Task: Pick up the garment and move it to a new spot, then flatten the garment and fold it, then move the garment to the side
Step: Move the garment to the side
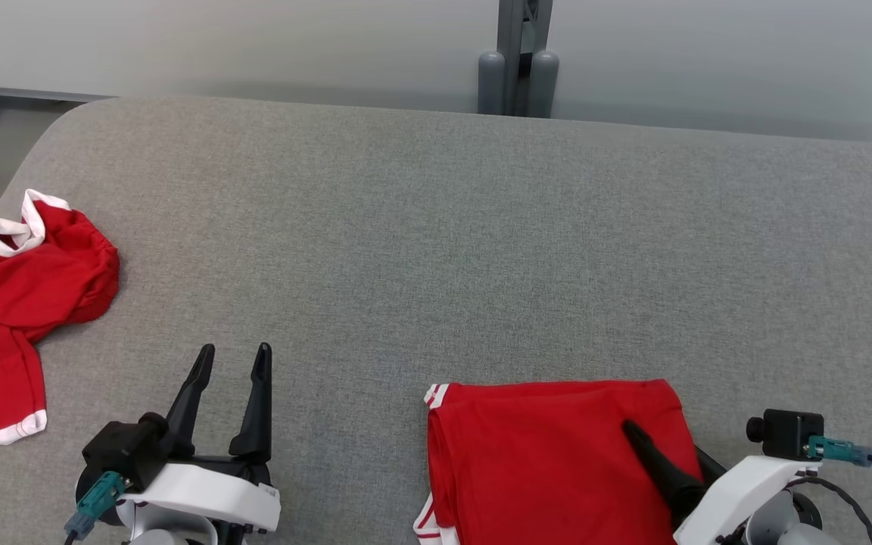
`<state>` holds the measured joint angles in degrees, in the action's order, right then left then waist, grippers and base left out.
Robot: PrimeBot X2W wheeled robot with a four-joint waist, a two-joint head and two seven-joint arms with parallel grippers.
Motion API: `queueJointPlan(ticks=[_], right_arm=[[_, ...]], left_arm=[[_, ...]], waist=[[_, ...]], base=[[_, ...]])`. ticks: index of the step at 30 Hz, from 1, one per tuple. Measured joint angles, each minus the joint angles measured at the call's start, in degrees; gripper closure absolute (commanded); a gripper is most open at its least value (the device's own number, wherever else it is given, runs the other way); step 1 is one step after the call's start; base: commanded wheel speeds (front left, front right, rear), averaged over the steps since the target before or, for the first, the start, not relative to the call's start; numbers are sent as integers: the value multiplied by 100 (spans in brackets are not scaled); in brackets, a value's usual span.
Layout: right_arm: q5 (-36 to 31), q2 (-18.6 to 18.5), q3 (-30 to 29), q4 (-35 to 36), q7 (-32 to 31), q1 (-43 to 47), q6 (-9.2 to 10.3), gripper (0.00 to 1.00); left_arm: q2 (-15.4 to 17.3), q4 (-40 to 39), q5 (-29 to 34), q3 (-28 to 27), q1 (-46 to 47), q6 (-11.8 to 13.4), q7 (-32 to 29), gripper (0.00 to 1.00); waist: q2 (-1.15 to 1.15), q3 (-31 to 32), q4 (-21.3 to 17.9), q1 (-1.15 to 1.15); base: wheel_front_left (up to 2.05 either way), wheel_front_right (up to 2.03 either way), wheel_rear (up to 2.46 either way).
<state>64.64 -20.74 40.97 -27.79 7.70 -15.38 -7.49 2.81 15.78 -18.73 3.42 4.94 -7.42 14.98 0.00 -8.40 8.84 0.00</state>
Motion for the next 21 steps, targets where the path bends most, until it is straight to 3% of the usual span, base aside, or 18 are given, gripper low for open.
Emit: queueJointPlan(ticks=[1,2,9,21], right_arm=[[26,-22,52,-23,41,-40,1,94],[31,-48,94,-49,80,-80,0,100],[3,-257,469,-182,336,-358,-2,100],[-444,-1338,687,-684,493,-1496,-2,100]], left_arm=[[1,-1,0,0,0,0,0,0],[-2,-7,0,-2,1,0,0,0],[-1,-34,-3,-12,12,0,0,0],[0,-87,-84,382,339,0,0,0]], waist=[[0,-10,5,0],[0,-20,6,0],[0,-62,-98,0],[0,-605,-402,0]], base=[[0,0,0],[0,0,0],[0,0,0],[0,0,0]])
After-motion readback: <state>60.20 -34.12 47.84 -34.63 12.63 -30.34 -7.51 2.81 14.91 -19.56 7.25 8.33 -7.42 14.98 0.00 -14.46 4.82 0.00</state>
